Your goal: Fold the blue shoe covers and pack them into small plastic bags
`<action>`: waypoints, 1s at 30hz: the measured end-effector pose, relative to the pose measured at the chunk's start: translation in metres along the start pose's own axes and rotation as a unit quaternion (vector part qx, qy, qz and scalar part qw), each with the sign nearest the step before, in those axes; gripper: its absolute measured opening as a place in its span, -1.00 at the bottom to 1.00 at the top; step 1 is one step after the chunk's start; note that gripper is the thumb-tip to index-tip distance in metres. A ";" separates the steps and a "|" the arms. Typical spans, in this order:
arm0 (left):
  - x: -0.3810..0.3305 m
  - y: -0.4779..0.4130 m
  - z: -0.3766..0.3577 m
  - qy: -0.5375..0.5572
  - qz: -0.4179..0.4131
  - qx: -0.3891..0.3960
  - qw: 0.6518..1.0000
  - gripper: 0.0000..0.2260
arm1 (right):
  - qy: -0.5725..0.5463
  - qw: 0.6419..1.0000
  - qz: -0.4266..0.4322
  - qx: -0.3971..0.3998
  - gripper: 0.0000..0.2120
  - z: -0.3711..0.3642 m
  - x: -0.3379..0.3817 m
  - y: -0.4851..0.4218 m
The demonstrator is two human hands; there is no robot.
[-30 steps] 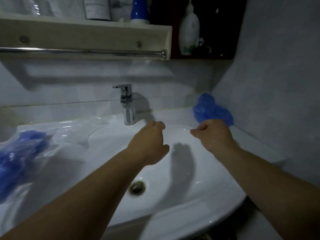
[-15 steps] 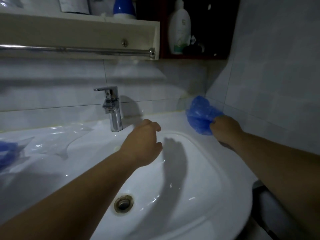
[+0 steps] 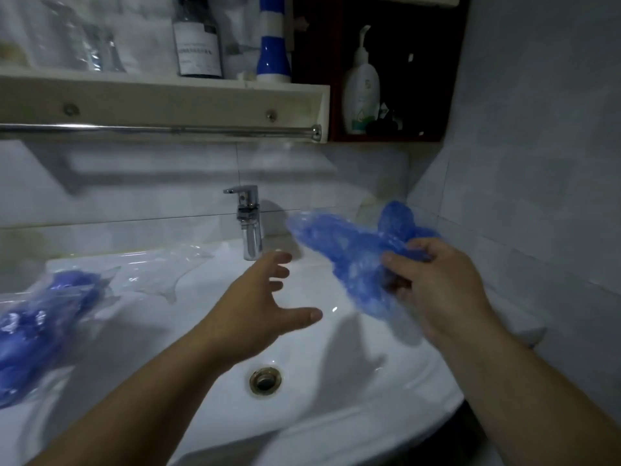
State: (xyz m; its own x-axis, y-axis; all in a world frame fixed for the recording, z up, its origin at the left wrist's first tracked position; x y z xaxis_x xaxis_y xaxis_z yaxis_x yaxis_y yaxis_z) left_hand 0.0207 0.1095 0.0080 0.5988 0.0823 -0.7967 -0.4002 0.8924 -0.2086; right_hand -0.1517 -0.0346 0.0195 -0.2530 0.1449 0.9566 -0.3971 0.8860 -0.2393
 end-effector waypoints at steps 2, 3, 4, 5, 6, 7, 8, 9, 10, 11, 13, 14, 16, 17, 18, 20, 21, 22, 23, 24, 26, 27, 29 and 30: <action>0.005 0.023 0.004 0.104 0.025 0.023 0.994 -0.12 | -0.098 0.990 -0.063 0.075 -0.89 -0.018 -0.004 0.029; 0.006 0.034 0.006 0.155 0.043 0.021 0.987 -0.09 | -0.131 0.980 -0.095 0.118 -0.85 -0.025 -0.007 0.041; 0.009 0.043 0.006 0.211 0.063 0.016 0.975 -0.07 | -0.163 0.965 -0.122 0.163 -0.77 -0.032 -0.008 0.052; 0.013 0.051 0.005 0.268 0.078 0.010 0.960 -0.09 | -0.191 0.951 -0.143 0.197 -0.69 -0.038 -0.011 0.061; 0.017 0.058 0.004 0.318 0.081 0.004 0.945 -0.21 | -0.208 0.941 -0.155 0.216 -0.64 -0.042 -0.013 0.068; 0.017 0.064 0.003 0.356 0.072 -0.005 0.932 -0.43 | -0.206 0.939 -0.159 0.223 -0.63 -0.044 -0.015 0.074; 0.015 0.071 0.002 0.381 0.065 -0.018 0.922 -0.62 | -0.188 0.944 -0.160 0.221 -0.63 -0.046 -0.017 0.079; 0.014 0.075 0.002 0.389 0.056 -0.031 0.919 -0.70 | -0.162 0.950 -0.157 0.218 -0.65 -0.045 -0.018 0.083; 0.013 0.079 0.003 0.388 0.050 -0.043 0.919 -0.74 | -0.134 0.954 -0.154 0.217 -0.68 -0.044 -0.021 0.086; 0.013 0.081 0.003 0.382 0.041 -0.052 0.922 -0.76 | -0.105 0.958 -0.153 0.219 -0.73 -0.043 -0.024 0.089; 0.011 0.085 0.006 0.372 0.026 -0.070 0.925 -0.79 | -0.057 0.962 -0.150 0.222 -0.78 -0.043 -0.028 0.096; 0.011 0.086 0.008 0.374 0.030 -0.085 0.923 -0.79 | -0.045 0.964 -0.148 0.214 -0.77 -0.042 -0.030 0.098; 0.015 0.087 0.011 0.388 0.057 -0.122 0.912 -0.76 | -0.053 0.970 -0.145 0.188 -0.69 -0.039 -0.034 0.098; 0.019 0.087 0.013 0.401 0.075 -0.136 0.903 -0.73 | -0.066 0.972 -0.143 0.175 -0.66 -0.036 -0.034 0.096; 0.021 0.088 0.015 0.415 0.094 -0.149 0.892 -0.72 | -0.081 0.973 -0.142 0.163 -0.66 -0.033 -0.034 0.094; 0.028 0.089 0.020 0.444 0.125 -0.180 0.869 -0.73 | -0.113 0.973 -0.141 0.146 -0.71 -0.028 -0.031 0.091; 0.031 0.089 0.021 0.454 0.137 -0.187 0.860 -0.73 | -0.120 0.973 -0.136 0.145 -0.75 -0.025 -0.029 0.089; 0.033 0.089 0.021 0.461 0.147 -0.182 0.856 -0.74 | -0.116 0.974 -0.126 0.150 -0.77 -0.024 -0.027 0.089; 0.034 0.088 0.019 0.467 0.154 -0.163 0.856 -0.74 | -0.107 0.975 -0.116 0.158 -0.78 -0.023 -0.027 0.088; 0.033 0.088 0.015 0.471 0.163 -0.137 0.856 -0.71 | -0.099 0.976 -0.107 0.165 -0.79 -0.023 -0.028 0.088; 0.027 0.089 0.006 0.461 0.182 -0.074 0.865 -0.50 | -0.098 0.975 -0.097 0.176 -0.77 -0.024 -0.031 0.089; 0.024 0.091 0.002 0.444 0.184 -0.049 0.876 -0.40 | -0.103 0.972 -0.095 0.189 -0.73 -0.025 -0.033 0.090; 0.016 0.094 -0.006 0.402 0.166 -0.015 0.900 -0.36 | -0.122 0.960 -0.089 0.234 -0.61 -0.029 -0.035 0.092; 0.013 0.095 -0.009 0.389 0.159 -0.002 0.907 -0.37 | -0.132 0.952 -0.088 0.260 -0.57 -0.031 -0.035 0.094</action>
State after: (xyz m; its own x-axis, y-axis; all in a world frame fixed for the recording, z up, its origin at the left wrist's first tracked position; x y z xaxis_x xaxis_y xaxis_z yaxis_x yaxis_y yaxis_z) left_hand -0.0156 0.1915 -0.0277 -0.2187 -0.0041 -0.9758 -0.4706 0.8765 0.1017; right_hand -0.1527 0.0578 -0.0312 -0.3287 -0.1621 0.9304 -0.8197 0.5382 -0.1959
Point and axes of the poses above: each hand's wrist, its own y-axis away from the middle knuckle, its own z-axis out of the back of the hand, x = y × z, the point moved 3 cm from there along -y, towards the middle knuckle, and after that the axes turned 6 degrees about x, right-handed, at the moved point
